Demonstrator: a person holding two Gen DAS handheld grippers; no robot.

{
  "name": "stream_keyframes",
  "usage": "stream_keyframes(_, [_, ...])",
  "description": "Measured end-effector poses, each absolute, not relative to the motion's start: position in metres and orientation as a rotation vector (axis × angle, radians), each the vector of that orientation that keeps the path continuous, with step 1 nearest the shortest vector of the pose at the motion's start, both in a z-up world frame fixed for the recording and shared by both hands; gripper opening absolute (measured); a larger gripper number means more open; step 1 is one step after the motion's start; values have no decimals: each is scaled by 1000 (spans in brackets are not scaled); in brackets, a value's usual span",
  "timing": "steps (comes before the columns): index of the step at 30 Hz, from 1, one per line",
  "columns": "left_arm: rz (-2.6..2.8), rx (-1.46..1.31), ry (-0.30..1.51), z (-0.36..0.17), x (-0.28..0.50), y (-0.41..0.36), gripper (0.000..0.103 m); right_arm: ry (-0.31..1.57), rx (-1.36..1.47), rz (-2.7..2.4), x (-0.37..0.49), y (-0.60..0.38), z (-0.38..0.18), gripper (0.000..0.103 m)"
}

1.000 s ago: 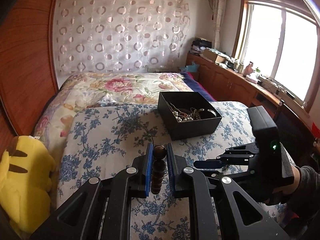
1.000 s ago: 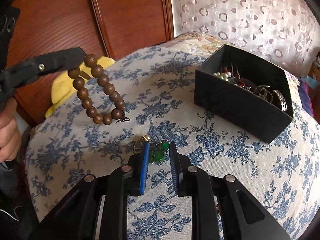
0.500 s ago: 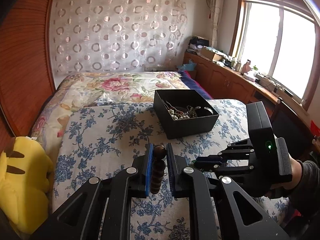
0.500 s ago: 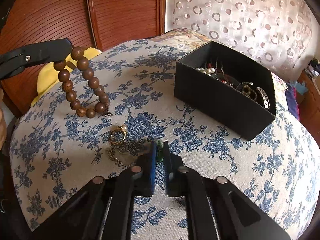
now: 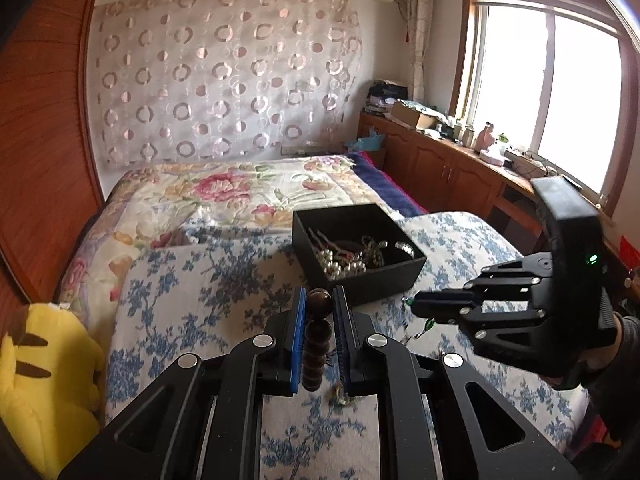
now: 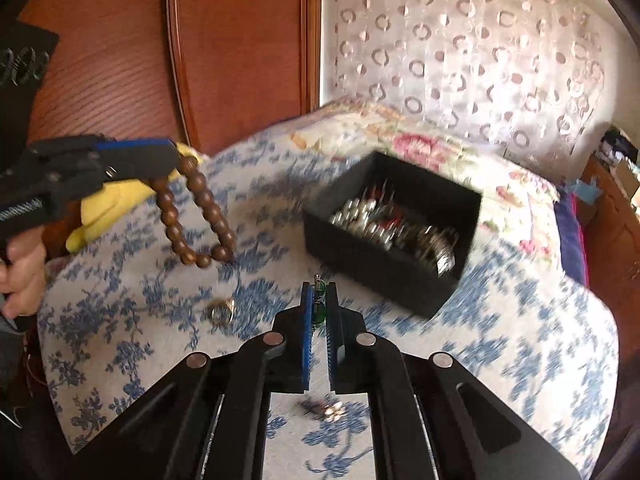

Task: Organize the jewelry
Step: 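Lower the bracelet and pendant into the black box and open both tools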

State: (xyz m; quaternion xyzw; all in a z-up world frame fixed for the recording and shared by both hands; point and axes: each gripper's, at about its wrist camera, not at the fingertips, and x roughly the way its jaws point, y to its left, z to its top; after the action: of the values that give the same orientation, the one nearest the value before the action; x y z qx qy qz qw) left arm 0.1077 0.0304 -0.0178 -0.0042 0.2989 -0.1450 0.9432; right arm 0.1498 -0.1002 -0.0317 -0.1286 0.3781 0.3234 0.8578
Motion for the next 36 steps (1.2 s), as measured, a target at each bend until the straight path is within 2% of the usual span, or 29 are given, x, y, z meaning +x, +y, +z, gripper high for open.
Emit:
stream_keyframes(11, [-307,12,555,11,134,13,12,672,-251,646,183,-127,20,7])
stream_keyframes(20, [-307,36,554,18,158,-3,12,628,-234,627,219,-136,34,7])
stream_keyframes(36, [-315,60,597,9,203,-21,12,721,-177,611,280,-137,-6,10])
